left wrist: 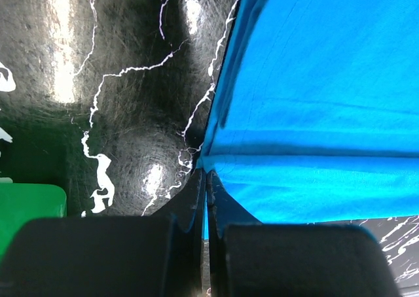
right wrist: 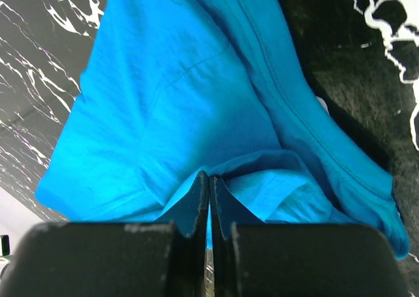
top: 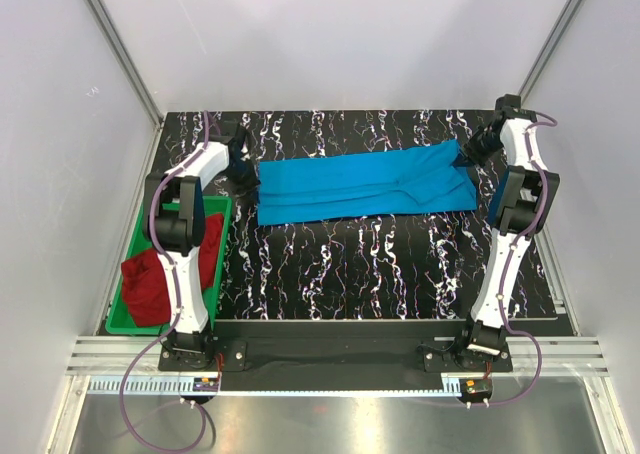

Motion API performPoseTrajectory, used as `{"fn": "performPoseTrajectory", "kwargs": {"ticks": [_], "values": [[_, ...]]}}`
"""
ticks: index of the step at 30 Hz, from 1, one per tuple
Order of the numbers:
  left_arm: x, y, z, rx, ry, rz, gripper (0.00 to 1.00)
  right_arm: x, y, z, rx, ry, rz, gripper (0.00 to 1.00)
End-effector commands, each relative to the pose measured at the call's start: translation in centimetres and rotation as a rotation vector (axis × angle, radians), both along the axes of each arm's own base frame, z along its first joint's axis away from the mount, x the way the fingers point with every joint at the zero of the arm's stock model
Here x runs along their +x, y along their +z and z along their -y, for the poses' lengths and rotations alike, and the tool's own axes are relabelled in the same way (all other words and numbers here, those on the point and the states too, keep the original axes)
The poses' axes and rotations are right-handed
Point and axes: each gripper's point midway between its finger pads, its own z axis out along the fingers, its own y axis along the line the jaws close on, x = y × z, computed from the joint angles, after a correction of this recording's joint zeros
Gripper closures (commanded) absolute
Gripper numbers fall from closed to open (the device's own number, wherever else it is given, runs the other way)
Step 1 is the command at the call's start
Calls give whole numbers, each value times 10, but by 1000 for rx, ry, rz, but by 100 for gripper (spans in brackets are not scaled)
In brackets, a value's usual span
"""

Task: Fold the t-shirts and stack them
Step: Fold the tshirt

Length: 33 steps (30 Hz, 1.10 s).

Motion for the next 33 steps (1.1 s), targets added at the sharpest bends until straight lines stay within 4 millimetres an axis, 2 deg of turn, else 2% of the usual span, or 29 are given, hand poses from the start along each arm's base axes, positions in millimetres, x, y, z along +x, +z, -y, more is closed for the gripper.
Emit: {"fn": "performPoseTrajectory", "kwargs": {"ticks": [1,12,13,17,18,19,21,22,23,24,25,26,28,29,30,31,32,33], "values": [[16,12,2,-29,-13,44,100,12,14,0,-7,-4,46,97],[26,14,2,-29,-10,52,100,19,12,1,-5,-12,56,94],[25,13,3,-30,-10,50,98,19,12,0,0,-12,52,92],[22,17,-1,-11,-3,52,80,17,16,2,-13,-5,45,74],[20,20,-3,-5,-1,57,77,19,23,6,-34,-1,61,70],[21,32,-4,1,2,85,73,14,27,7,-44,3,45,61],[22,49,-7,12,1,124,68,15,46,17,-109,15,75,56],[24,65,-8,16,1,165,63,10,51,19,-127,20,64,55],[24,73,-7,15,-6,185,61,9,67,21,-151,23,92,54],[24,79,-6,15,-14,201,60,5,69,22,-172,33,89,53],[23,86,-4,14,-23,219,58,6,88,14,-189,48,136,53],[19,91,-1,6,-38,230,57,-2,82,6,-185,68,112,53],[13,96,13,-50,-72,240,59,-8,86,-15,-174,117,125,53],[4,93,18,-76,-82,234,62,-20,86,-41,-161,165,114,53],[0,90,28,-108,-103,234,63,-24,86,-56,-143,184,119,53],[2,92,43,-182,-137,261,64,-20,88,-69,-132,197,161,54],[-2,88,50,-209,-149,248,66,-25,97,-95,-116,232,195,54],[-5,75,61,-232,-173,227,69,-37,81,-107,-77,225,152,54]]}}
